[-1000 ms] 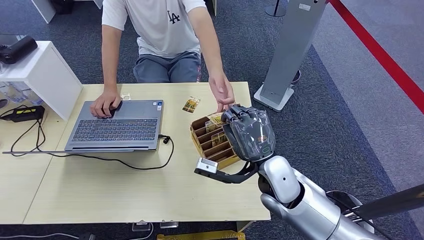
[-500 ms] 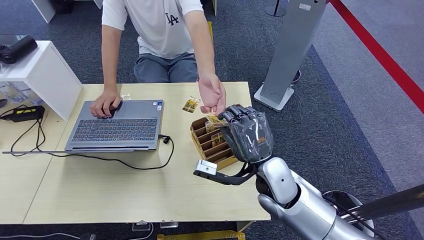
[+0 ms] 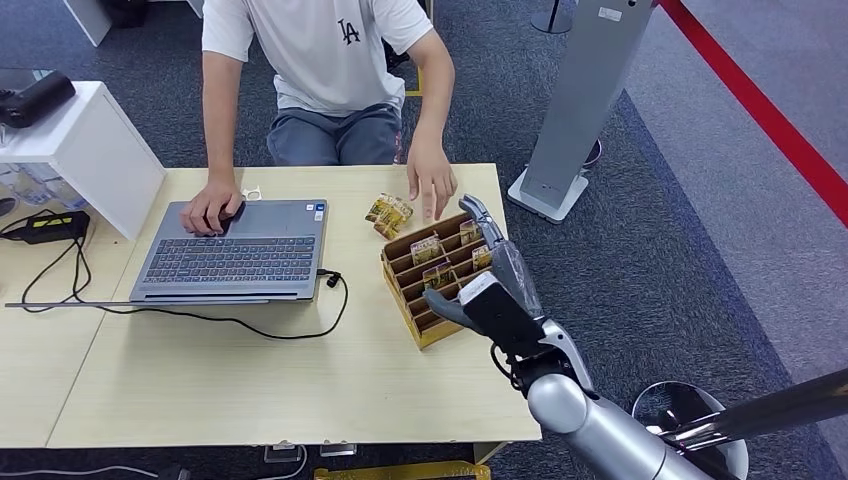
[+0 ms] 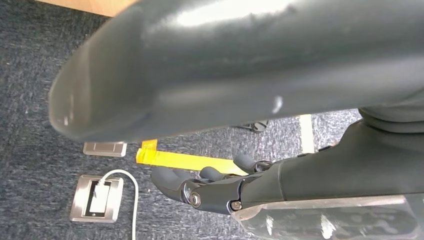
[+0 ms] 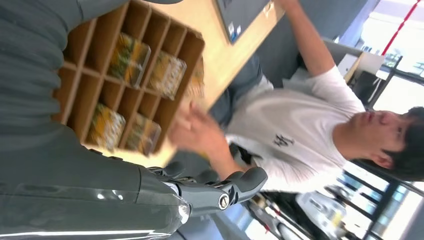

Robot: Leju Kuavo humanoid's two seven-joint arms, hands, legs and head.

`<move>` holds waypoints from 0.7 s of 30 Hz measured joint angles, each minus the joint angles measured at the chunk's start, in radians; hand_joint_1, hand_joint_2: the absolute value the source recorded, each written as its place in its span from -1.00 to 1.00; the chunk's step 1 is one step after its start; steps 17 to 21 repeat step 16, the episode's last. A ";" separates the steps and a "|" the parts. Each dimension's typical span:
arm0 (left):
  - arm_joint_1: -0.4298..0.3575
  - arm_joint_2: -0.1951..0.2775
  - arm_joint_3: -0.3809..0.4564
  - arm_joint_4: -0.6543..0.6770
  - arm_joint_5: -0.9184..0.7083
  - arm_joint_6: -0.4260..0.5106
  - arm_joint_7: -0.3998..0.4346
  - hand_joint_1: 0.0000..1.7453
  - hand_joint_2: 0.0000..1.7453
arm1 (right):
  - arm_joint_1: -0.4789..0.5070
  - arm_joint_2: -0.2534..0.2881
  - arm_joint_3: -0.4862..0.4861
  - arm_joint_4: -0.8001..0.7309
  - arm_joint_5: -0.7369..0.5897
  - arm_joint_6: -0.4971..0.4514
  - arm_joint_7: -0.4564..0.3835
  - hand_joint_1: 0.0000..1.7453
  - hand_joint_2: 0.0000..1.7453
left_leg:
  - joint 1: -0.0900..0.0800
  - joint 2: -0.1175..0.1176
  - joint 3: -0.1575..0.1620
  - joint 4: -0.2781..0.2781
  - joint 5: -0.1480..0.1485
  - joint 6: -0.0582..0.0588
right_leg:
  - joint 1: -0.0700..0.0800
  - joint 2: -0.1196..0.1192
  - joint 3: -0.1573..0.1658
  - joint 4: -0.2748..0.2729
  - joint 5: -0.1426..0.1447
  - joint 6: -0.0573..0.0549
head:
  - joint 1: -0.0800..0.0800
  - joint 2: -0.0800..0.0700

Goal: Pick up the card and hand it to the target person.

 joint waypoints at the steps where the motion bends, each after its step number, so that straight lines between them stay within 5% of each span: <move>1: 0.000 0.000 0.000 0.000 0.001 0.001 0.002 -1.00 -1.00 | 0.011 0.000 -0.007 0.002 -0.057 0.011 -0.017 -1.00 1.00 | 0.000 0.000 0.000 0.000 0.000 0.000 | 0.000 0.000 0.000 0.000 0.000 0.000 | 0.000 0.000; 7: 0.001 0.000 0.000 0.000 0.008 0.010 0.004 -1.00 -1.00 | 0.080 -0.005 -0.045 0.004 -0.280 0.071 -0.070 -1.00 1.00 | 0.000 0.000 0.000 0.000 0.000 0.000 | 0.000 0.000 0.000 0.000 0.000 0.000 | -0.001 0.000; 21: 0.001 0.000 0.000 0.000 0.011 0.016 0.014 -1.00 -1.00 | 0.176 -0.016 -0.090 0.004 -0.401 0.153 -0.056 -1.00 1.00 | 0.000 0.000 0.000 0.000 0.000 0.000 | 0.000 0.000 0.000 0.000 0.000 0.000 | -0.001 0.000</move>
